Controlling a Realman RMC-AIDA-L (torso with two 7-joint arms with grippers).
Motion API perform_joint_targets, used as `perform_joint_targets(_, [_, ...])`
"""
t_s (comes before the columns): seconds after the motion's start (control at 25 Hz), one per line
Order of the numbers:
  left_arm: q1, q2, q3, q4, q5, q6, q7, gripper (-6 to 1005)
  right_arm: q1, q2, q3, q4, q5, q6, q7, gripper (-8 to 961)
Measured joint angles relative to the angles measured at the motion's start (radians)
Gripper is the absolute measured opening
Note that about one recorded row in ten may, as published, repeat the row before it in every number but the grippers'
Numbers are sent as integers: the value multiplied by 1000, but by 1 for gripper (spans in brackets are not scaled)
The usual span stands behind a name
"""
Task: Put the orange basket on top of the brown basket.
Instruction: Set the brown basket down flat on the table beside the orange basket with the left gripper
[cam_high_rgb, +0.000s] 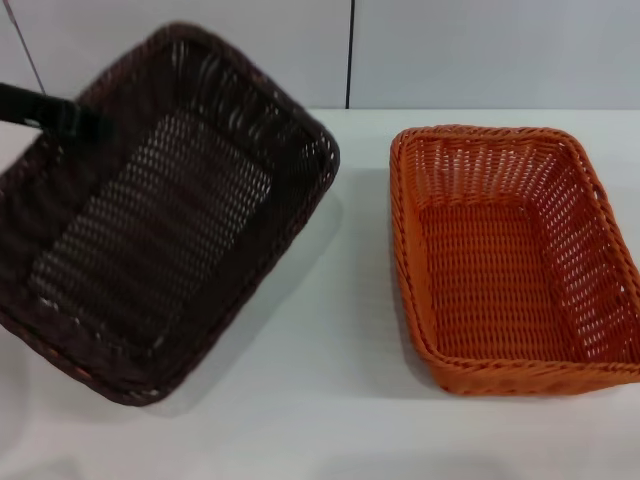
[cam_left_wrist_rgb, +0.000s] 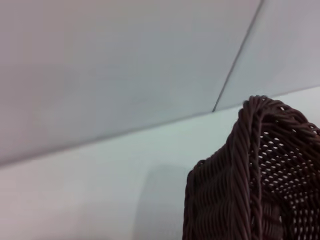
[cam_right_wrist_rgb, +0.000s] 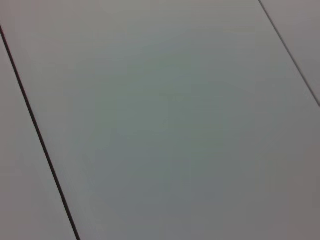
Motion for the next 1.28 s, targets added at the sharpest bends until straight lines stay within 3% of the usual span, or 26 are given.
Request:
perform_joint_targets(0.2, [-18,51,15,-14,-22,-128,151,192,1,0,0,1,3,0,0,583])
perform_joint_targets(0.32, [-42,55,36,12,-23,-188,238,191,1,3,0,1,3,-2,0,583])
perform_joint_targets(0.52, [-109,43,145,159,-19,-199,336,193,2,6,-1,2,3,-3,1,583])
perform_joint_targets(0.6, [-130,36,149,203,-18,-193,360,193,3,6,-2,2,3,-2,2,583])
perform_joint_targets(0.72, [-191,10,144,330,-20,-156,429,192,5,7,-5,2,3,-2,2,584])
perform_joint_targets(0.84, [-231,-21,139,407,-30,-118,490,192,6,8,-7,5,3,0,2,584])
perform_joint_targets(0.88, [-231,-21,139,407,-30,-118,490,192,6,8,-7,6,3,0,2,583])
perform_joint_targets(0.96, [-259,-47,136,461,-43,-91,542,191,6,8,-7,10,2,0,2,583])
perform_joint_targets(1.28, [-290,-54,170,589,-62,63,530,192,0,9,-10,25,1,0,3,580])
